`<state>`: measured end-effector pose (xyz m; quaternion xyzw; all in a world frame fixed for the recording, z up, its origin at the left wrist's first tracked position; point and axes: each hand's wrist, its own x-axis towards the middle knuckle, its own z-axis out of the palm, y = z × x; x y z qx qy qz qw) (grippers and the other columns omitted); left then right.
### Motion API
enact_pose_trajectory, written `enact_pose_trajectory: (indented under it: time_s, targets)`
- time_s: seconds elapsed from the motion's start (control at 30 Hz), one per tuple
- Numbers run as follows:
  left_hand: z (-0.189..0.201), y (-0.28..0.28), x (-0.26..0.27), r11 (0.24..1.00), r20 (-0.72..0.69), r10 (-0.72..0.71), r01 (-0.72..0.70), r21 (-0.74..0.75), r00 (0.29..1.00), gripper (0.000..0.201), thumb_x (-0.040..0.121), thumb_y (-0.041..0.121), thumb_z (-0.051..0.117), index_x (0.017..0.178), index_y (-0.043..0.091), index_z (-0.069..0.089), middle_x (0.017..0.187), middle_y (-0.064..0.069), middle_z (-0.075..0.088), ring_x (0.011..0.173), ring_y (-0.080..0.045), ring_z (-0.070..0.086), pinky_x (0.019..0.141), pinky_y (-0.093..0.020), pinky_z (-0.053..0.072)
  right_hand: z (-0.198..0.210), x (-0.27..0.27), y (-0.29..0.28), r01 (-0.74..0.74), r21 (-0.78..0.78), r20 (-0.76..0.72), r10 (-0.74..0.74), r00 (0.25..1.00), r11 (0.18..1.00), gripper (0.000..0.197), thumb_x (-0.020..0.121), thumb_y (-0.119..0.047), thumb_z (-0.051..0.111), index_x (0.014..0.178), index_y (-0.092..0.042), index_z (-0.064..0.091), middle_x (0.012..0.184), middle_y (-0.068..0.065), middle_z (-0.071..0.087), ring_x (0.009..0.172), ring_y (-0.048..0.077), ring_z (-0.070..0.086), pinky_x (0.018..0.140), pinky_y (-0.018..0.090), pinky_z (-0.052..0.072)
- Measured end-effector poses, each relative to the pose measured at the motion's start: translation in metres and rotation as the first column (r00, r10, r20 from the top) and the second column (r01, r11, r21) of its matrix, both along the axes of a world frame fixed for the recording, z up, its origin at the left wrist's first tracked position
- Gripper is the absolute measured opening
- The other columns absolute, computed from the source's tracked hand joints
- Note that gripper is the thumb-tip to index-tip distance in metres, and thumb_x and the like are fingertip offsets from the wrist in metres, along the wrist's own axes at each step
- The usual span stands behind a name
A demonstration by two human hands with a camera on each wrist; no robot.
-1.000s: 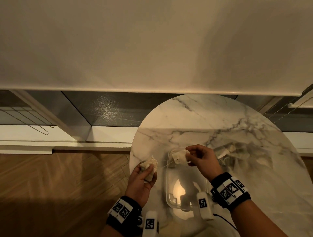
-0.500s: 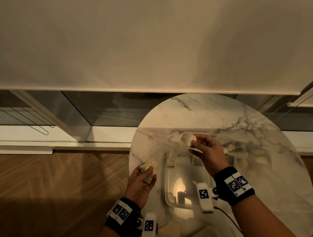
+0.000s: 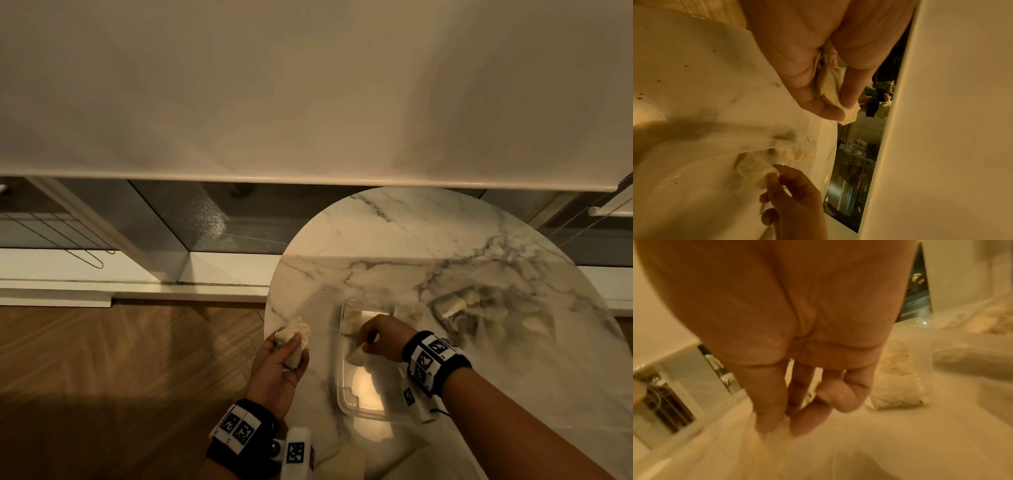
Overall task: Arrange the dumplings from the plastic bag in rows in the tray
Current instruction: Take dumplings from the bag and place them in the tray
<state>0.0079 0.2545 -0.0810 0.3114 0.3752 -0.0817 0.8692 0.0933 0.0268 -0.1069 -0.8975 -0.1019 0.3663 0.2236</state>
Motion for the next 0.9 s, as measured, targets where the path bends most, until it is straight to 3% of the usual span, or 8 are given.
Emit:
enact_pose_trajectory:
  time_s: [0.13,0.23,0.33,0.43,0.7,0.8,0.9]
  targets:
    - [-0.001,0.003,-0.002,1.0,-0.006,0.01,-0.01,-0.013,1.0,0.039,0.083,-0.001,0.066,0.12,0.005,0.059,0.121,-0.016,0.064,0.098,-0.021,0.064,0.065,-0.025,0.059,-0.01,0.015,0.011,0.056,-0.002,0.125,-0.055,0.991,0.998,0.016,0.086,-0.018,0.072,0.099,-0.027,0.073,0.098,-0.006,0.069,0.089,0.01,0.062,0.083,0.023,0.049]
    - [-0.003,0.005,-0.003,0.999,-0.012,0.047,-0.047,-0.021,0.999,0.05,0.084,-0.001,0.066,0.133,0.003,0.054,0.125,-0.016,0.063,0.099,-0.022,0.064,0.064,-0.025,0.059,-0.014,0.022,0.016,0.088,-0.006,0.192,-0.085,0.978,0.996,0.013,0.085,-0.024,0.072,0.095,-0.03,0.071,0.098,-0.006,0.069,0.091,0.014,0.065,0.084,0.031,0.053]
    - [-0.004,0.006,-0.003,0.998,-0.013,0.067,-0.067,-0.02,0.998,0.053,0.083,-0.001,0.066,0.134,0.003,0.053,0.126,-0.017,0.063,0.1,-0.022,0.063,0.063,-0.025,0.059,-0.017,0.023,0.02,0.108,-0.027,0.259,-0.097,0.961,0.994,0.01,0.087,-0.029,0.068,0.096,-0.032,0.071,0.099,-0.006,0.069,0.091,0.017,0.066,0.082,0.035,0.056]
    - [-0.006,0.007,-0.004,0.997,-0.013,0.075,-0.076,-0.021,0.997,0.056,0.08,0.0,0.068,0.134,0.002,0.053,0.128,-0.017,0.063,0.102,-0.022,0.064,0.064,-0.026,0.059,-0.017,0.024,0.022,0.139,-0.013,0.308,-0.128,0.943,0.99,0.014,0.089,-0.027,0.064,0.1,-0.031,0.072,0.1,-0.005,0.069,0.092,0.019,0.065,0.082,0.033,0.054]
    - [-0.009,0.005,-0.005,0.996,-0.018,0.083,-0.084,-0.022,0.996,0.061,0.074,0.002,0.071,0.133,0.001,0.054,0.129,-0.017,0.062,0.105,-0.024,0.063,0.063,-0.026,0.059,-0.018,0.019,0.019,0.22,0.134,0.4,-0.256,0.88,0.966,0.01,0.089,-0.022,0.067,0.097,-0.019,0.07,0.093,-0.001,0.066,0.085,0.018,0.062,0.077,0.032,0.053]
    - [-0.011,0.005,-0.005,0.996,-0.024,0.089,-0.089,-0.019,0.996,0.058,0.077,0.001,0.07,0.133,0.001,0.054,0.13,-0.017,0.062,0.105,-0.024,0.063,0.063,-0.026,0.059,-0.019,0.012,0.014,0.365,0.126,0.352,-0.386,0.853,0.922,0.016,0.085,-0.026,0.066,0.099,-0.02,0.067,0.089,-0.001,0.066,0.085,0.018,0.063,0.073,0.026,0.05]
    - [-0.013,0.004,-0.004,0.997,-0.026,0.076,-0.076,-0.016,0.997,0.049,0.082,0.0,0.068,0.13,0.003,0.057,0.127,-0.016,0.064,0.104,-0.023,0.064,0.063,-0.026,0.059,-0.021,0.006,0.015,0.447,0.008,0.219,-0.438,0.872,0.894,0.038,0.082,-0.037,0.069,0.114,-0.017,0.065,0.105,0.005,0.069,0.097,0.022,0.065,0.078,0.026,0.05]
